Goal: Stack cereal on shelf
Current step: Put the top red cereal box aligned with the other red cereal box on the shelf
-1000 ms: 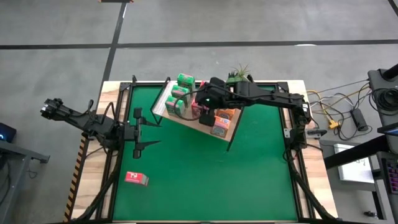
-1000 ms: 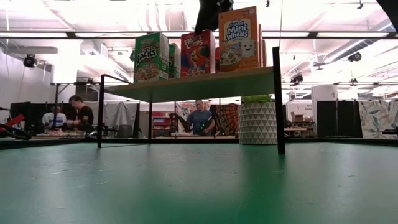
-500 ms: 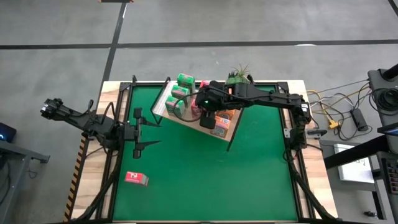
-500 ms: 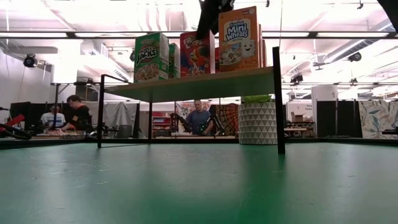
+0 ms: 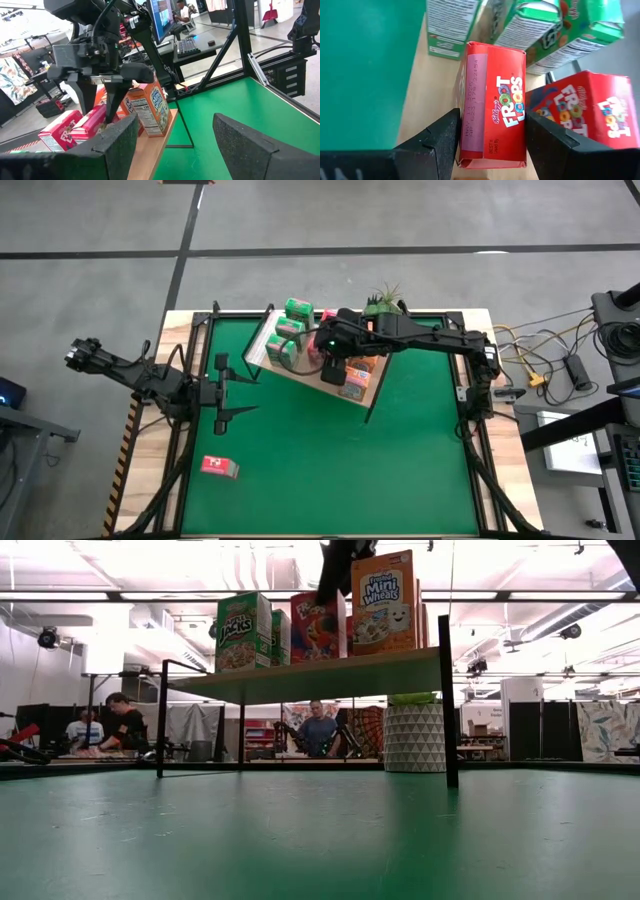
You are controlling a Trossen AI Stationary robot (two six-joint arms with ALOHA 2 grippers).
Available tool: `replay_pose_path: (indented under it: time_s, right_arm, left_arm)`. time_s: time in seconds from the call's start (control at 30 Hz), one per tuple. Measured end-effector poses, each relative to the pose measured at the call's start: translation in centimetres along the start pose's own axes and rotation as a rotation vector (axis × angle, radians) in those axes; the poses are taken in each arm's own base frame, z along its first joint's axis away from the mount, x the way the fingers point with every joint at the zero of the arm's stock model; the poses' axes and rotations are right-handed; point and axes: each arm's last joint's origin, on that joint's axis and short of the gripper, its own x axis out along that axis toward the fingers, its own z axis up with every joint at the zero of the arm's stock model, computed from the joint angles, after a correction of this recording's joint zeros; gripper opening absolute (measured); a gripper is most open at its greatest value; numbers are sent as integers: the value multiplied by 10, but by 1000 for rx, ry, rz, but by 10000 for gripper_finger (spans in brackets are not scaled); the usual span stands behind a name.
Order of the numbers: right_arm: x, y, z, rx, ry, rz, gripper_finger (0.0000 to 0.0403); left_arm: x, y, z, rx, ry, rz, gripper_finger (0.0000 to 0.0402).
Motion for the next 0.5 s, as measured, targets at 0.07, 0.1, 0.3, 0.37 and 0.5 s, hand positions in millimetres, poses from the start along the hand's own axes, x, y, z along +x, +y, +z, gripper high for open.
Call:
replay_pose_path:
  time_s: [0.07,0.1,0.3,0.37,0.5]
  right_arm:
    - [1,-4,0,4,2,-9,194]
    - [2,-7,0,5,4,-14,194]
    - [4,-22,0,22,8,-32,194]
    - [5,-26,-1,29,10,-18,194]
    - [6,-29,-1,41,9,32,194]
  left_arm:
    - [0,0,0,0,0,0,240]
    - [0,0,0,0,0,0,240]
    - [0,0,0,0,0,0,240]
    - [0,0,0,0,0,-1,240]
    - [0,0,0,1,3,-2,240]
